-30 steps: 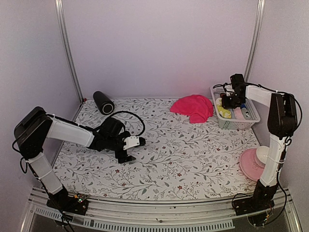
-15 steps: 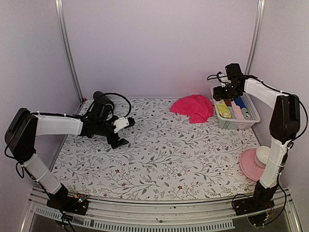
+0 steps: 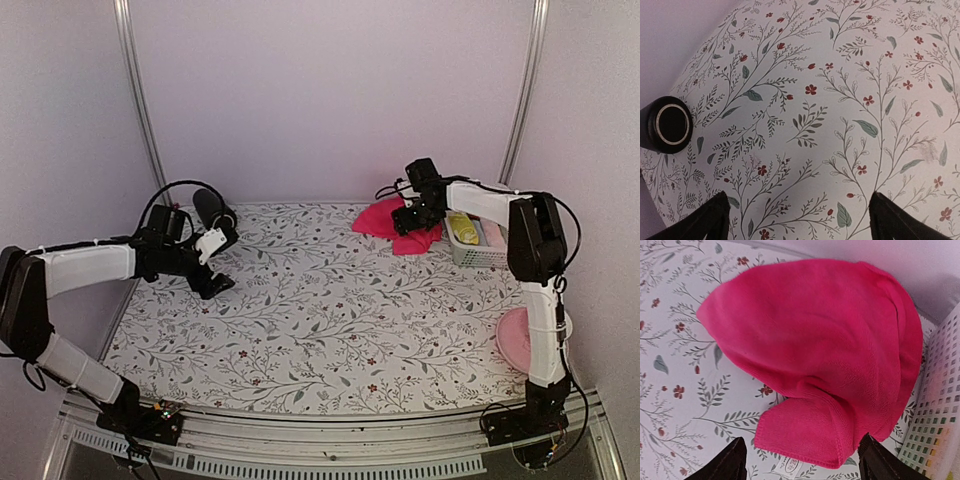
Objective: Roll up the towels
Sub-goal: Adjust the towel at the center of the board.
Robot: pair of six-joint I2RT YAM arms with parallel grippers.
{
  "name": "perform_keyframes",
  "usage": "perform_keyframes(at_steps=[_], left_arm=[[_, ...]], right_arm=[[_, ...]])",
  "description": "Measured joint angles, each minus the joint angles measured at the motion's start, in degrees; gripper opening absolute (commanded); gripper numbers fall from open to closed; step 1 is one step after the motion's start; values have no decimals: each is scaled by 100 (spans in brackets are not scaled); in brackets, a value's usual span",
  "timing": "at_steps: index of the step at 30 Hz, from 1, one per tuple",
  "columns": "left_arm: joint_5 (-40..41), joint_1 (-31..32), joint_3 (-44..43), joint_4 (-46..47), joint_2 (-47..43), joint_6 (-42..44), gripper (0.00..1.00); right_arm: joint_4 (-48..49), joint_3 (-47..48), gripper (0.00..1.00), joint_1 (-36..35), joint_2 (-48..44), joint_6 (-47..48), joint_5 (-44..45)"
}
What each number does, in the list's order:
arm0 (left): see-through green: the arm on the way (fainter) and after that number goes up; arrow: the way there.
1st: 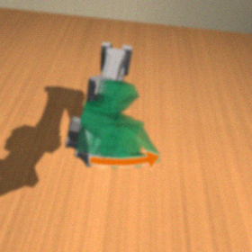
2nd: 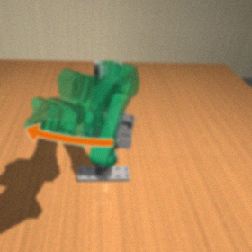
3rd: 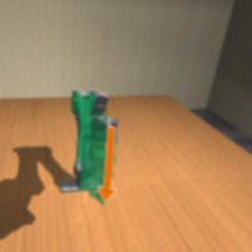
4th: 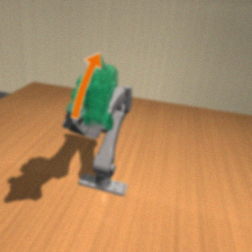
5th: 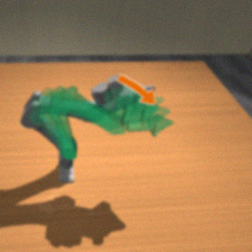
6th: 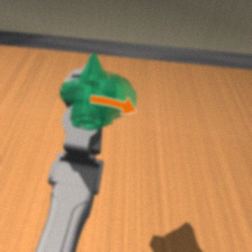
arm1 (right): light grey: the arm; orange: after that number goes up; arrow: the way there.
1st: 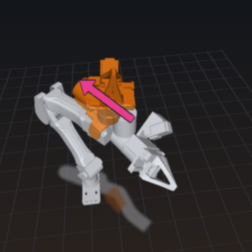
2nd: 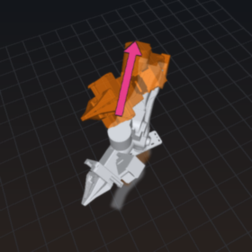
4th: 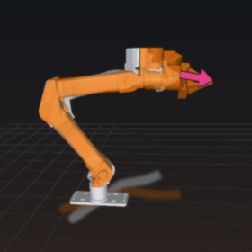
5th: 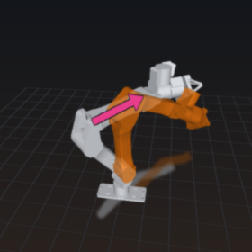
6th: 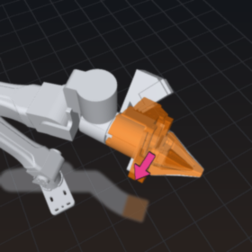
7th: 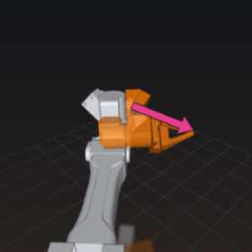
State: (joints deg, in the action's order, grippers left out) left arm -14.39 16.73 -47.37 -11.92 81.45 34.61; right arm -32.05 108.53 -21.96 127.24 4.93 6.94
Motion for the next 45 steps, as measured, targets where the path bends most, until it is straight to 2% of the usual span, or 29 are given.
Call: perform_keyframes(at_steps=[5,18,21,22,24,25,31,36,40,45], left_arm=[[-98,-31,61,-4,-37,-79,97],[-190,-31,181,48,-46,-170,97],[-195,-31,229,52,-46,-173,97],[-197,-31,238,50,-46,-173,97],[-210,-31,238,57,-46,-177,97],[-216,-31,240,61,-46,-179,97],[-278,-31,245,76,-46,-181,97],[-313,-24,243,166,-46,-127,97],[-249,120,199,323,13,66,97],[52,734,-42,616,459,249,97]], right_arm=[[-103,70,73,59,621,-142,474],[-221,133,51,59,979,-234,1248],[-223,136,36,63,988,-232,1353],[-225,136,30,63,990,-229,1377],[-225,136,7,63,990,-229,1386],[-225,136,4,63,990,-219,1384],[-35,0,2,17,949,-48,1123],[136,-634,2,-269,446,356,577],[295,-1381,2,-822,-525,549,103],[492,-2271,2,-1648,-2312,496,-61]])
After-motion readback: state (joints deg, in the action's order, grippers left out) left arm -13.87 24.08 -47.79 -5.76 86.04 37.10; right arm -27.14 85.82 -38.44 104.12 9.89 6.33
